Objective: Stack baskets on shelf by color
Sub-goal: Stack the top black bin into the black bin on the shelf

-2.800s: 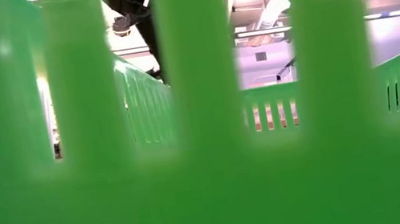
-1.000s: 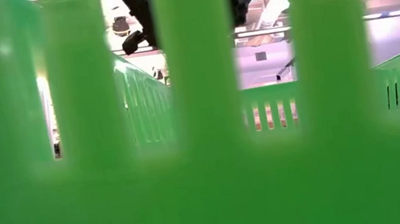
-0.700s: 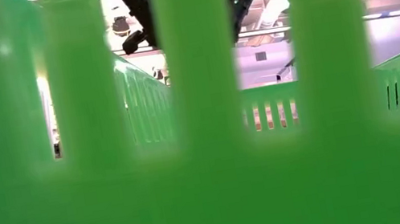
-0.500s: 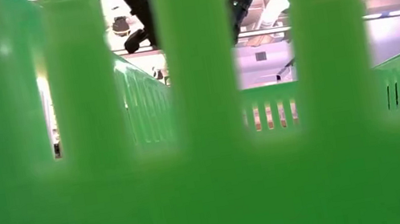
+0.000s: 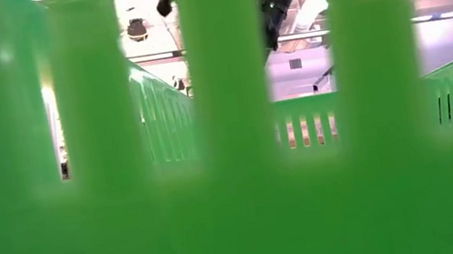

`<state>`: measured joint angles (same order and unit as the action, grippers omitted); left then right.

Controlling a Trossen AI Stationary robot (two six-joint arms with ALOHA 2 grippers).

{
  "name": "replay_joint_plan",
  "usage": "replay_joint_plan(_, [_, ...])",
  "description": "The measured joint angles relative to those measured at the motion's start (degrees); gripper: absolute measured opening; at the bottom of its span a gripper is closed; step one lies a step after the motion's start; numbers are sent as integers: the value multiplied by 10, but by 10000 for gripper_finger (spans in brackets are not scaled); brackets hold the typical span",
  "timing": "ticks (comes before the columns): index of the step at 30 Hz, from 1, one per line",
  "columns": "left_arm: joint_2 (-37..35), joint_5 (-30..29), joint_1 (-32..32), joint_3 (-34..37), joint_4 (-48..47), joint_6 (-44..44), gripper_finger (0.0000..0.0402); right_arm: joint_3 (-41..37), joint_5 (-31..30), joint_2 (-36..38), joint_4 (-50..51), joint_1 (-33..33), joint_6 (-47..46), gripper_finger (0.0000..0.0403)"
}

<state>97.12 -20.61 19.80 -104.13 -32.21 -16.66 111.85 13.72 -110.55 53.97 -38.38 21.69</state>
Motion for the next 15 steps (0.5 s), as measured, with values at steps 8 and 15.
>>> replay_joint_plan(8, [-2, -92, -31, -127, -180, 56, 139, 53, 3, -8, 47, -5, 95, 1])
replay_joint_plan(15, [-1, -81, -71, -176, -312, 9, 139, 185, 43, -68, 114, -27, 134, 1])
